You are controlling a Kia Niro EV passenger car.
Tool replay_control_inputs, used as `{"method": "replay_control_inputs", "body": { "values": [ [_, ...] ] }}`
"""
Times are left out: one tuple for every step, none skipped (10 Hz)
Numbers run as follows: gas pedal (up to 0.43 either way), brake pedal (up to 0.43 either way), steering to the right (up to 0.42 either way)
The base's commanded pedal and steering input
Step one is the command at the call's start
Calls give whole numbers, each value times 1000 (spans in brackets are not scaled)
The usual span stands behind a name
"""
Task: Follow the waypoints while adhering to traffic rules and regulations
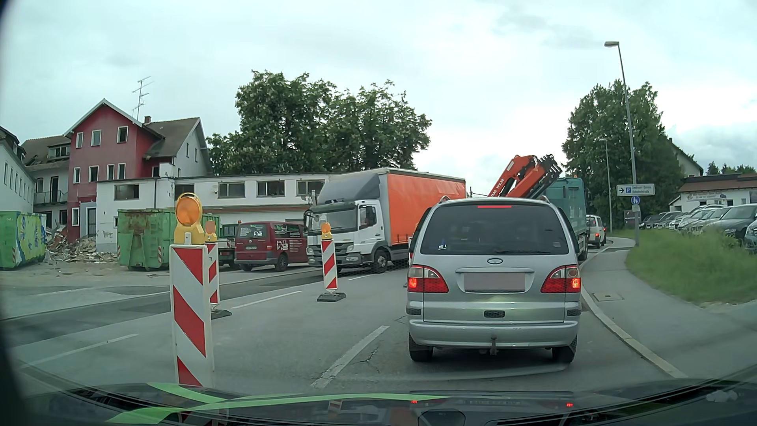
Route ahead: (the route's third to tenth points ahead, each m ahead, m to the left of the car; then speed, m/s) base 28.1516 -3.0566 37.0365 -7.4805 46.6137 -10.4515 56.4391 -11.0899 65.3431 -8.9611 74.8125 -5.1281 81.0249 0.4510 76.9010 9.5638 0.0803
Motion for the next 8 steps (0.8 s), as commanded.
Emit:
{"method": "replay_control_inputs", "body": {
  "values": [
    [0, 220, 125],
    [0, 220, 125],
    [0, 226, 125],
    [0, 220, 125],
    [0, 220, 125],
    [0, 220, 125],
    [0, 220, 125],
    [0, 220, 125]
  ]
}}
